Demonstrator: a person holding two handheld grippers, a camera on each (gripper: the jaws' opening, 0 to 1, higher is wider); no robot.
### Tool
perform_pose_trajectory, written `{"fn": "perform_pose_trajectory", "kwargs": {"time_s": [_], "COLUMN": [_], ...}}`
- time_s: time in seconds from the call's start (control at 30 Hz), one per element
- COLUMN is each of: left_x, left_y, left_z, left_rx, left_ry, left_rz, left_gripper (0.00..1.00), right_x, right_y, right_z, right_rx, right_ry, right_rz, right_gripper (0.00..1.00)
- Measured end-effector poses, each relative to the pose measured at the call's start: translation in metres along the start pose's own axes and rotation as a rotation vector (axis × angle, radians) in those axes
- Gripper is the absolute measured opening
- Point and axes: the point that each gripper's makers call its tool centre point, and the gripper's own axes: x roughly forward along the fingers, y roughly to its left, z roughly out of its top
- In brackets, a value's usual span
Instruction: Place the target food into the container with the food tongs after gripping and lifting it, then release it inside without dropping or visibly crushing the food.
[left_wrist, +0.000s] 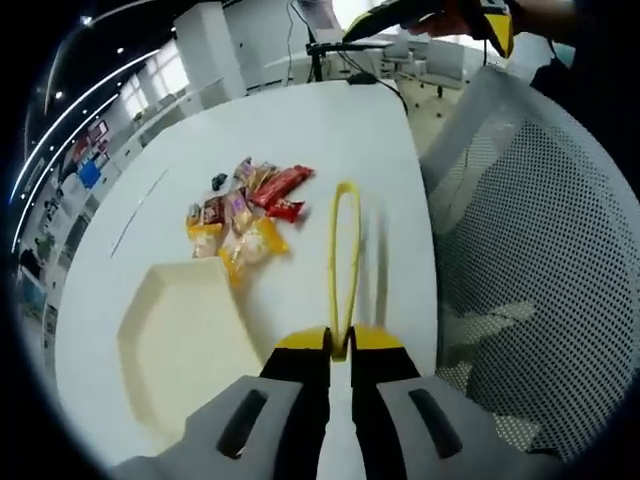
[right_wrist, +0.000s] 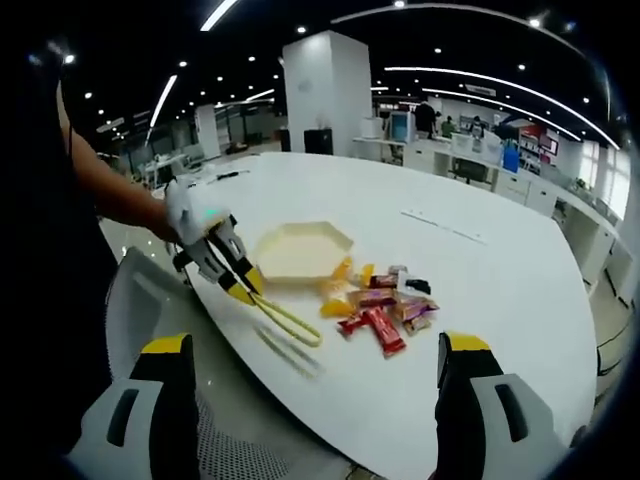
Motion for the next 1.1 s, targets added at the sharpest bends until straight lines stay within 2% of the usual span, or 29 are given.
{"fn": "perform_pose_trajectory", "kwargs": {"time_s": [0.17, 0.23, 0.43, 0.53, 0.57, 0.6, 0.67, 0.73, 0.97, 1.0, 1.1], "left_x": [-0.019, -0.029, -0.059, -0.08, -0.086, -0.092, -0.102, -0.112, -0.144, -0.149, -0.166], "left_y": [0.011, 0.016, 0.028, 0.035, 0.036, 0.032, 0.039, 0.042, 0.053, 0.055, 0.055], "left_z": [0.009, 0.012, 0.028, 0.041, 0.043, 0.044, 0.044, 0.048, 0.056, 0.055, 0.063], "left_rx": [-0.016, -0.014, -0.015, -0.024, -0.021, -0.041, -0.031, -0.035, -0.014, -0.016, -0.017], "left_ry": [-0.03, -0.035, -0.08, -0.115, -0.122, -0.111, -0.1, -0.111, -0.118, -0.11, -0.129], "left_rz": [0.03, 0.039, 0.037, 0.024, 0.018, -0.023, -0.002, -0.001, 0.03, 0.032, 0.032], "left_gripper": [0.01, 0.01, 0.01, 0.01, 0.01, 0.01, 0.01, 0.01, 0.01, 0.01, 0.01], "right_x": [0.003, 0.003, 0.003, 0.001, 0.001, -0.001, -0.002, -0.001, 0.0, -0.003, -0.008], "right_y": [-0.005, -0.007, -0.013, -0.014, -0.013, -0.006, -0.004, -0.004, 0.001, 0.003, 0.006], "right_z": [0.003, 0.008, 0.025, 0.039, 0.045, 0.056, 0.07, 0.073, 0.096, 0.108, 0.124], "right_rx": [-0.011, 0.007, -0.005, -0.002, 0.013, 0.055, 0.077, 0.072, 0.066, 0.08, 0.075], "right_ry": [-0.004, -0.023, -0.056, -0.086, -0.112, -0.16, -0.208, -0.199, -0.237, -0.267, -0.292], "right_rz": [0.018, 0.026, 0.037, 0.059, 0.077, 0.131, 0.165, 0.168, 0.198, 0.212, 0.222], "right_gripper": [0.96, 0.92, 0.93, 0.94, 0.94, 0.93, 0.95, 0.99, 1.0, 1.0, 1.0]}}
